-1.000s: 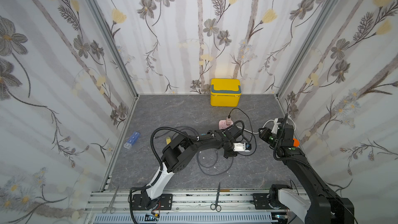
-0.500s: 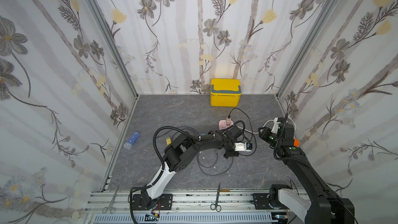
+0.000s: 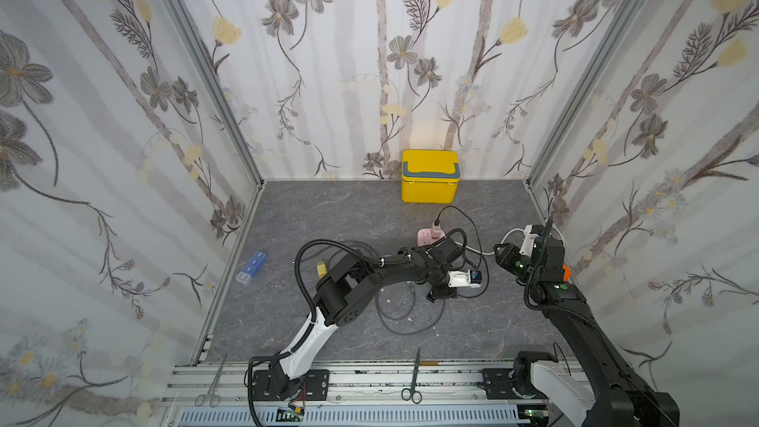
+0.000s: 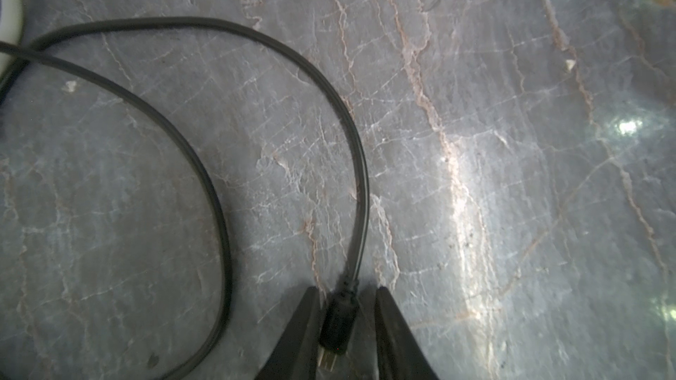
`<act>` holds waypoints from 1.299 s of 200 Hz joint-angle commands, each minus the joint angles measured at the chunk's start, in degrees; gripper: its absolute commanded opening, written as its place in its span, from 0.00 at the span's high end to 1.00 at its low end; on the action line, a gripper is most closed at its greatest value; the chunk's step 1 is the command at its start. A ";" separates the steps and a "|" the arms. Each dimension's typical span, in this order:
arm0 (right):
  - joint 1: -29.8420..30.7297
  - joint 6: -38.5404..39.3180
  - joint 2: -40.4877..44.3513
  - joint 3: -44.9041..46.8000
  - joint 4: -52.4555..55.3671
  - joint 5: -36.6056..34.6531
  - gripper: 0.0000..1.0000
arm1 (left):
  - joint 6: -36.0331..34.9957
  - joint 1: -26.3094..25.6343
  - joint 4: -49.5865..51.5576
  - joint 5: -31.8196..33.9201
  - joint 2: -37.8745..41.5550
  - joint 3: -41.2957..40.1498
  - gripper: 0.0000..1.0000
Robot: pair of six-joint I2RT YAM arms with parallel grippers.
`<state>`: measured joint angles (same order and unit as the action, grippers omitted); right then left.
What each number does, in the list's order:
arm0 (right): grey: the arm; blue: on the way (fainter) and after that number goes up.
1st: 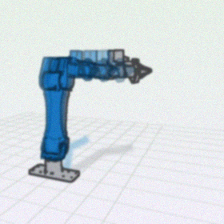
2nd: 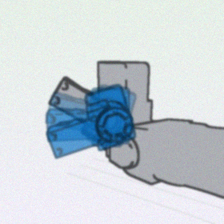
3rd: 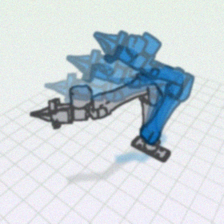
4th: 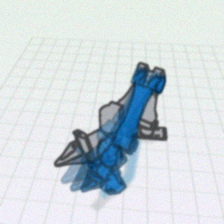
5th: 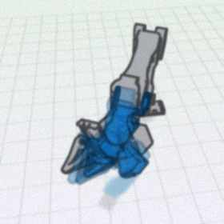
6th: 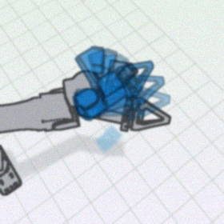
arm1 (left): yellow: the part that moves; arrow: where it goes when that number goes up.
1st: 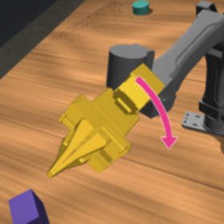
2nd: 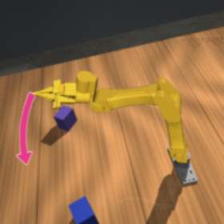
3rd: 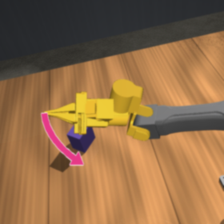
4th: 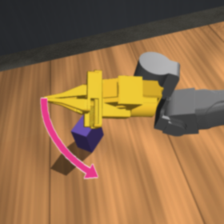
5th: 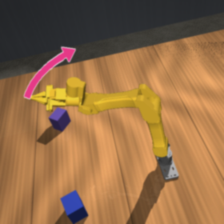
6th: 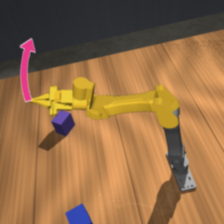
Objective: Charge mp3
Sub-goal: Pick up the charging cable from the center of the board.
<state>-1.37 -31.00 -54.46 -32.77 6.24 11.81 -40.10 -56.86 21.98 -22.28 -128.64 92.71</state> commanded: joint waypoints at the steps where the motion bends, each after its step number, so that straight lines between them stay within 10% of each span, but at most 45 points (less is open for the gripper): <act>1: -0.12 0.77 0.65 0.11 1.16 0.29 0.58 | 1.38 0.91 10.50 2.39 0.54 -2.07 0.66; 118: -0.10 -0.56 -0.04 0.84 0.27 3.56 0.58 | 0.73 1.49 8.53 -0.22 -0.60 -1.56 0.55; 260: -0.11 0.35 -0.12 2.37 0.79 4.40 0.58 | 0.80 1.31 8.83 3.14 -1.00 -4.72 0.82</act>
<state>-1.45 -31.11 -54.94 -30.81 7.44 15.31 -40.07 -55.42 18.39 -24.67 -128.44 90.04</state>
